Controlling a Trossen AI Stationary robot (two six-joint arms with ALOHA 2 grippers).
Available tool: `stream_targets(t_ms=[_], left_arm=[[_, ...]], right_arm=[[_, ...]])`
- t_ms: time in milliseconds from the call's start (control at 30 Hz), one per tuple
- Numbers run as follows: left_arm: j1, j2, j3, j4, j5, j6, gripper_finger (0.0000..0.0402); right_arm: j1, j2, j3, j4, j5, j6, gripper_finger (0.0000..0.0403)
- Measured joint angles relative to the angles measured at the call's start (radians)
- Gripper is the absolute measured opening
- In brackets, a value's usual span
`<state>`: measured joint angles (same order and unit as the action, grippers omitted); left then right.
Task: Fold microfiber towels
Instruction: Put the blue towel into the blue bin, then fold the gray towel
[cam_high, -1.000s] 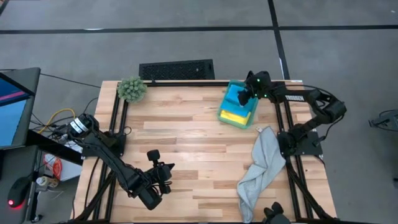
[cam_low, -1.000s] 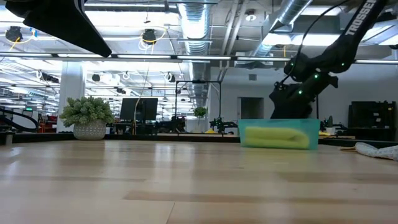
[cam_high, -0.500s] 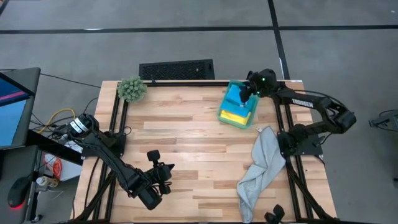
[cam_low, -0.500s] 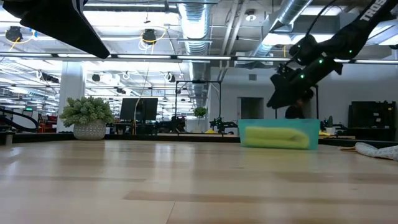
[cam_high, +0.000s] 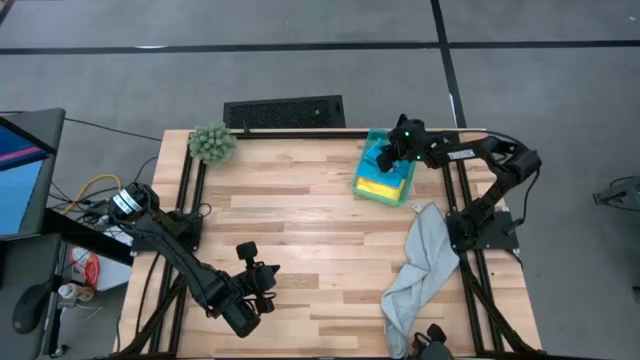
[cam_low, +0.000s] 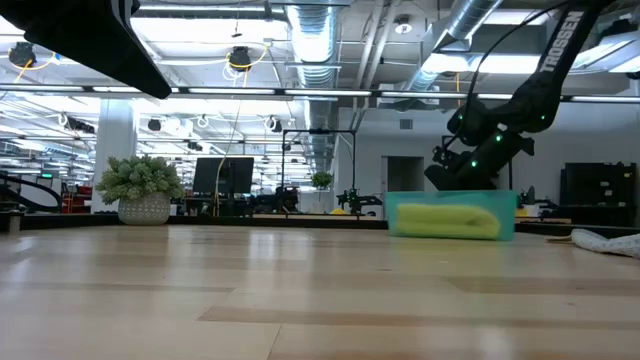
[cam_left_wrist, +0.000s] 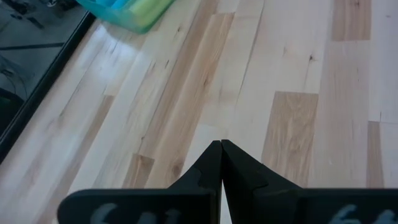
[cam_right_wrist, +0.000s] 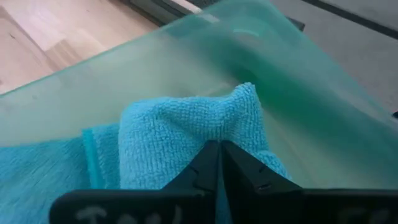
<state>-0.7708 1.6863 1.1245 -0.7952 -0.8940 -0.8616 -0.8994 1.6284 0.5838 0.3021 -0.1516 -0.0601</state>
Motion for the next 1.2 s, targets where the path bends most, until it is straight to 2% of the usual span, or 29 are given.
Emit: stream_targets(t_ms=[167, 333, 433, 600, 700, 767, 900, 1033, 1200], left_arm=[[0.000, 0.000, 0.000, 0.000, -0.004, 0.002, 0.0000], [0.000, 0.000, 0.000, 0.000, -0.005, -0.001, 0.0000], [0.000, 0.000, 0.000, 0.001, -0.009, -0.002, 0.0000], [0.016, 0.000, 0.000, 0.046, -0.091, -0.002, 0.0005], [0.041, 0.000, 0.000, 0.151, -0.138, 0.096, 0.0024], [0.071, 0.000, 0.000, 0.255, -0.134, 0.204, 0.0042], [0.163, 0.000, 0.000, 0.500, -0.030, 0.455, 0.0089], [0.270, 0.017, -0.017, 0.758, 0.087, 0.634, 0.0127], [0.396, 0.142, -0.015, 1.115, 0.377, 0.751, 0.0148]], right_arm=[[-0.008, 0.002, 0.002, -0.004, -0.005, 0.008, 0.0037], [-0.004, -0.125, 0.002, -0.035, -0.008, 0.016, 0.0032], [-0.004, -0.263, 0.002, -0.088, -0.008, 0.017, 0.0031], [0.000, -0.557, 0.002, -0.243, -0.023, 0.051, 0.0033], [0.020, -0.737, 0.002, -0.360, -0.134, 0.111, 0.0033], [0.045, -0.852, 0.002, -0.438, -0.234, 0.145, 0.0033], [0.148, -1.052, 0.002, -0.580, -0.363, 0.245, 0.0039], [0.313, -1.221, 0.002, -0.732, -0.375, 0.320, 0.0043], [0.522, -1.372, 0.002, -0.852, -0.352, 0.457, 0.0043]])
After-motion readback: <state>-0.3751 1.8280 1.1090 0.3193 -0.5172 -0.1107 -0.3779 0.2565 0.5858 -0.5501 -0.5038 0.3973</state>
